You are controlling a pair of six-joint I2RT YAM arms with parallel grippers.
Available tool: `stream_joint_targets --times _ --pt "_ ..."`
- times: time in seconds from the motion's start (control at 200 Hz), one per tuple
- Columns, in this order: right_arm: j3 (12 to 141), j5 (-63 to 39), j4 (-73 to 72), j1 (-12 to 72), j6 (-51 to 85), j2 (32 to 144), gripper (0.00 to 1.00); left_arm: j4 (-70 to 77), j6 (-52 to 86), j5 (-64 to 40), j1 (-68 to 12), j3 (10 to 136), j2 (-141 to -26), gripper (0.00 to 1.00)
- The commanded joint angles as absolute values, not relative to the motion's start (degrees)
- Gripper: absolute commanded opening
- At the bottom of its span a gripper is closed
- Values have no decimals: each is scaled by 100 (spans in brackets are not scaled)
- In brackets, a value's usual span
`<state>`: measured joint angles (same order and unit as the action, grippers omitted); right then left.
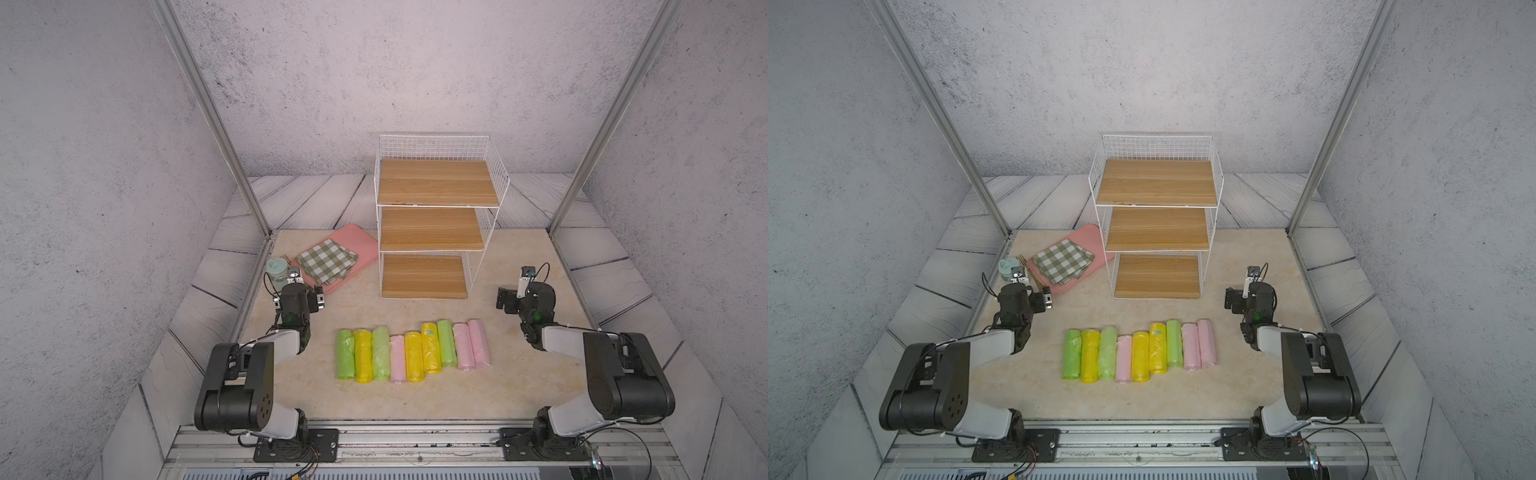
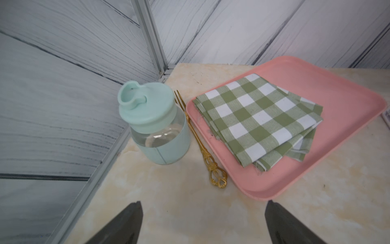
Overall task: Sort the rolls of trash bags by color and place them on the shelf
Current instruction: Pick up the roll of trash bags from the center of the board.
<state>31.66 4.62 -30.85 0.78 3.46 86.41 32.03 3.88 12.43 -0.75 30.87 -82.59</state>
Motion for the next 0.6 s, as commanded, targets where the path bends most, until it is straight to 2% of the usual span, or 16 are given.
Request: stream_joint_targets --times 0.0,0.3,0.595 --pt "3445 540 -2214 54 517 8274 100 2467 435 1398 -70 3392 -7941 97" --pt "4021 435 -875 108 1092 7859 98 1340 386 344 -69 4138 -7355 97" --pt "4656 -87 656 114 1739 7200 96 409 497 -589 -77 4512 -6778 97"
